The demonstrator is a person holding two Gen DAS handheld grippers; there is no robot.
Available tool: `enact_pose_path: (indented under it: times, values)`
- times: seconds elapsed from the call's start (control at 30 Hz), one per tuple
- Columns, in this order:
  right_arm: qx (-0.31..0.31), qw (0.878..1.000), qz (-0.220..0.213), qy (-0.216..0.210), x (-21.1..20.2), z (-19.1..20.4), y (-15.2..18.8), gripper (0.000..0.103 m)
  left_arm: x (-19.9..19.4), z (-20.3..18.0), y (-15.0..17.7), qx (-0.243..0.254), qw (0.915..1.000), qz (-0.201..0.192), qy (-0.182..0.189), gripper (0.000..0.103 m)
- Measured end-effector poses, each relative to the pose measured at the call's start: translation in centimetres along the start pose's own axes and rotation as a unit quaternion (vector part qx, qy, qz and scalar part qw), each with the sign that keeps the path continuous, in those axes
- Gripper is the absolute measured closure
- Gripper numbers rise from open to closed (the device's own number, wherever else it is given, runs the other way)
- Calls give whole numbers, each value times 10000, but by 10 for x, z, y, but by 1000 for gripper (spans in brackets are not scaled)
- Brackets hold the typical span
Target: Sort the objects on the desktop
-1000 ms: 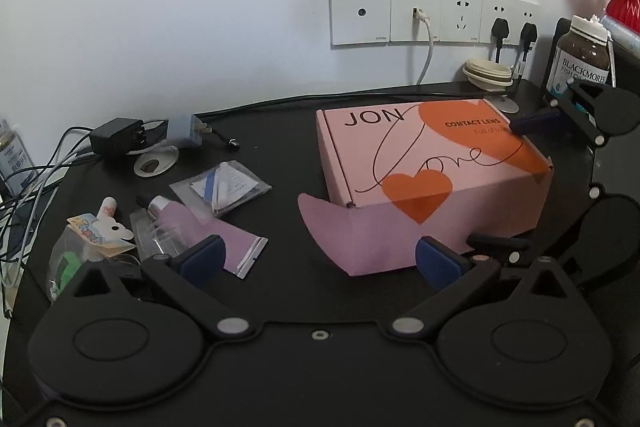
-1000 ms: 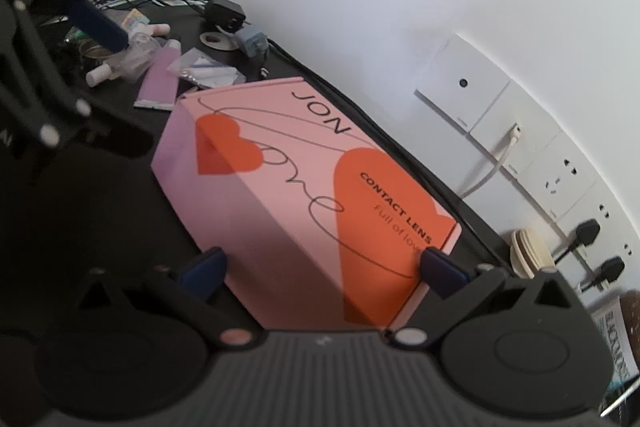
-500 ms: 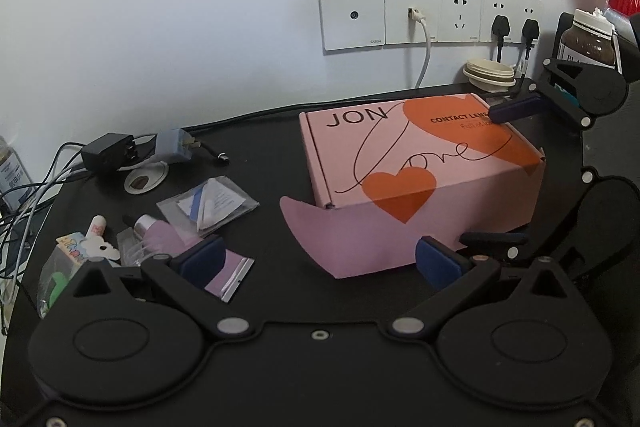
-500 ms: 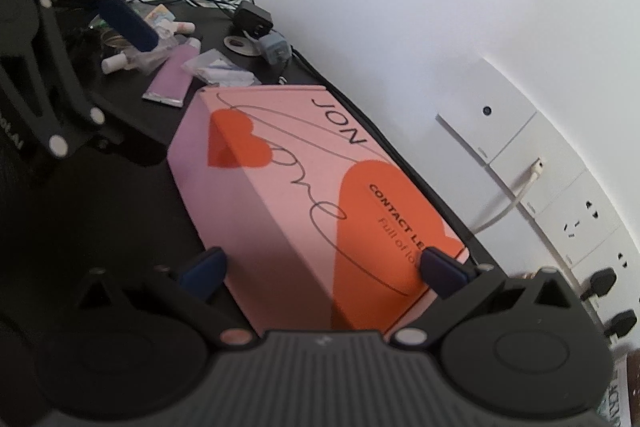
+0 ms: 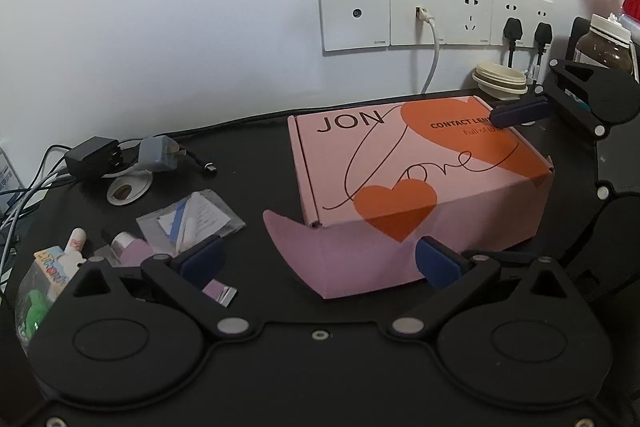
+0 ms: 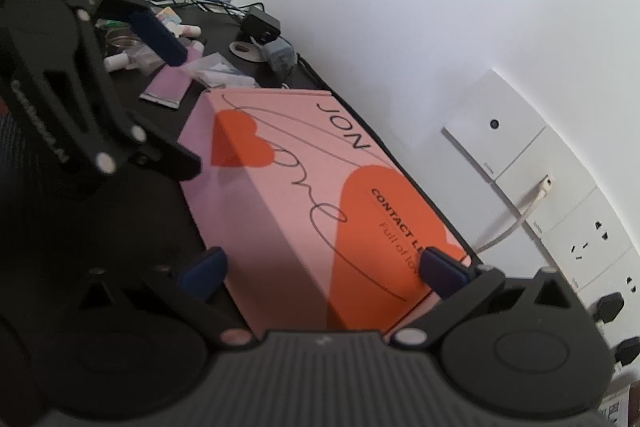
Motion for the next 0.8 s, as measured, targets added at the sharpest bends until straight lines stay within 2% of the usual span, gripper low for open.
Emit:
enact_pose_path:
  times: [0.6, 0.8]
  values:
    - [86, 9999, -9, 71, 7, -9, -4, 1, 15, 5, -7, -83, 9999, 72, -36, 0]
    - [173, 9991, -190, 341, -10, -15, -9, 1, 14, 2, -9, -93, 9999, 29, 129, 0]
Point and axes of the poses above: each gripper's, at about its wrist camera, not at the fingertips, and x roughly the way its jaws point, z to its left, y to its underside, the point moved 5 cm from there along x, roughly the way its jaws point, and after that the axes turned 5 degrees about -y, right-handed, at the moved point
